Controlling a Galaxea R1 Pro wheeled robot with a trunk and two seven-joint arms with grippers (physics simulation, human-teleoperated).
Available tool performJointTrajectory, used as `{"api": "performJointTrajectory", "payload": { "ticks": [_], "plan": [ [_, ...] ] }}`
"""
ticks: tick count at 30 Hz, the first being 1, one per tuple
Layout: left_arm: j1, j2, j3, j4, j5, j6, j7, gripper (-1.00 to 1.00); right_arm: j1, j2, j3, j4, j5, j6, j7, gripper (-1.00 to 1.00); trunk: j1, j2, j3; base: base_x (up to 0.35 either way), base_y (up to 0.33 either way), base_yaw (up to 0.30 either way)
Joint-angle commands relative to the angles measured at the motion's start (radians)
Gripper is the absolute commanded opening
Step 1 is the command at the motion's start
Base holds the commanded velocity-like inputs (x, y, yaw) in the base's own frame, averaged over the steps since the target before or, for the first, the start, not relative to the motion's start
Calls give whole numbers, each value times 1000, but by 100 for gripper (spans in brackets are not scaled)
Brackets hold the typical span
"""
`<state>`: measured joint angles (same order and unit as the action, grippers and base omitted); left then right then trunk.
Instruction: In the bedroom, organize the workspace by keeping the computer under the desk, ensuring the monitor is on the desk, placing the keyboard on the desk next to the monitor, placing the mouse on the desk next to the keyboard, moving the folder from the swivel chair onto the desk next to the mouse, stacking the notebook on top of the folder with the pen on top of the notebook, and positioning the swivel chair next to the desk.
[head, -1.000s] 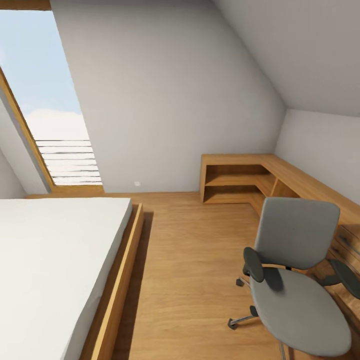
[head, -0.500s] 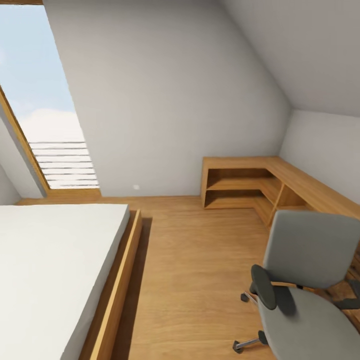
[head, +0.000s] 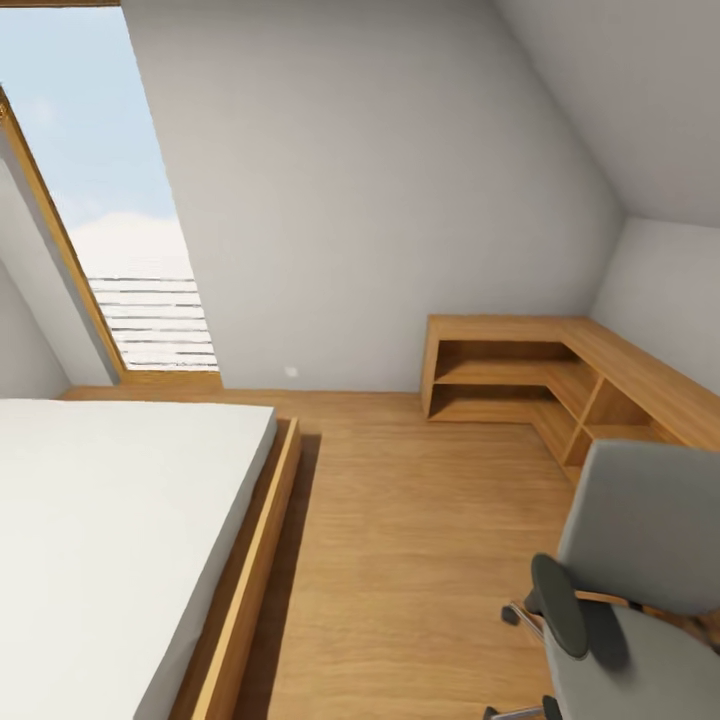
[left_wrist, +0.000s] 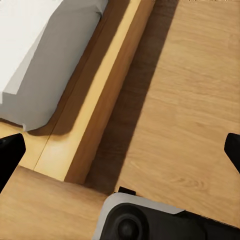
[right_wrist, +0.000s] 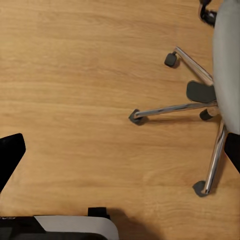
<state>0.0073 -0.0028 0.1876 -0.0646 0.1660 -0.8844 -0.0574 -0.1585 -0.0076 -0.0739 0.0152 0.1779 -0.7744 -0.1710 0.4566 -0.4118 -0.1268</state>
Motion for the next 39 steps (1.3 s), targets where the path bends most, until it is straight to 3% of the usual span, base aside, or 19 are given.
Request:
{"api": "performJointTrajectory", "payload": {
  "ticks": [1,9,20,39],
  "plan": [
    [0,0,1,-2,7,-1,-6,100,-1,0,-7,2,11,-3,-4,100,1,-2,-2,217,0,23],
    [0,0,1,-2,7,0,-6,100,-1,0,-7,2,11,-3,-4,100,1,-2,-2,249,0,4],
    [0,0,1,-2,7,0,-6,100,-1,0,-7,2,11,-3,-4,100,1,-2,-2,55,0,-100],
    [0,1,1,-2,7,1,-5,100,-1,0,-7,2,11,-3,-4,100,1,-2,-2,318,0,-3]
  ]
}}
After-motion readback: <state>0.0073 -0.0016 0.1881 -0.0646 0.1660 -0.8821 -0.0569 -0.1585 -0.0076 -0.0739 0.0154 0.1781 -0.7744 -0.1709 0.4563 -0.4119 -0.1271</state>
